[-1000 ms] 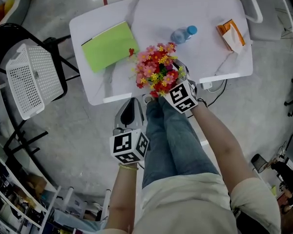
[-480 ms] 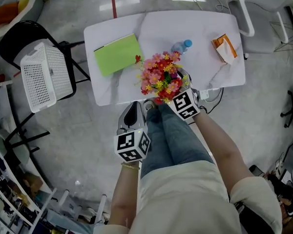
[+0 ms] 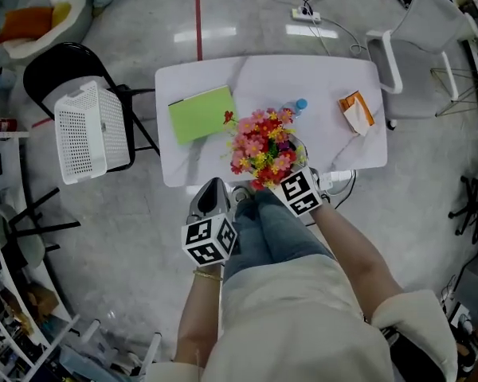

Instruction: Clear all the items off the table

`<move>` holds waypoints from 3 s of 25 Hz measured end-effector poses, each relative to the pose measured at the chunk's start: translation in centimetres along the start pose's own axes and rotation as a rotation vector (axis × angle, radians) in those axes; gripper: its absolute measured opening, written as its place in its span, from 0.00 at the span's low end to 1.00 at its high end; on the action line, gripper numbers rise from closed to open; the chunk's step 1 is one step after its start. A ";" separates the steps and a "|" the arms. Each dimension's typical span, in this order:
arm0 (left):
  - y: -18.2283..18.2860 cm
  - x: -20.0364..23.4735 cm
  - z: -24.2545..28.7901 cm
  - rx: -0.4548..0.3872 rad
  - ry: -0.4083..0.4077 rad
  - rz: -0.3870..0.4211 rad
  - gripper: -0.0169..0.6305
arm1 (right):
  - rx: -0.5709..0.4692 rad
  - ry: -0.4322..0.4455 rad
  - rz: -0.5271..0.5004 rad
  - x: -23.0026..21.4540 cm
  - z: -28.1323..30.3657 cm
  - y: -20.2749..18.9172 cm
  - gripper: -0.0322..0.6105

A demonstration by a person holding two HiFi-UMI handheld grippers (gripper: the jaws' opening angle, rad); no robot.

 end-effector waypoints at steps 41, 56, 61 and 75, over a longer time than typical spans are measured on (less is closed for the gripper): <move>7.1 -3.8 -5.8 -0.213 0.133 0.002 0.04 | -0.121 0.109 -0.129 -2.2 -8.2 10.5 0.80; 6.1 -1.7 -9.6 -0.299 0.278 -0.090 0.04 | -0.152 0.269 -0.210 1.0 -6.6 12.6 0.80; 5.4 0.2 -10.9 -0.303 0.311 -0.124 0.04 | -0.156 0.299 -0.227 3.0 -5.5 13.8 0.80; 6.5 9.4 -14.9 -0.313 0.325 -0.140 0.04 | -0.160 0.321 -0.235 11.4 -1.2 18.6 0.80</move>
Point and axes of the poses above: the fingertips, and each gripper's own axes: z forward along the fingers, x to its left, y out of its top, the point moved 7 cm from there along -z, backward along the fingers, and after that the axes turned 4 degrees about x, right-handed, at the moved point
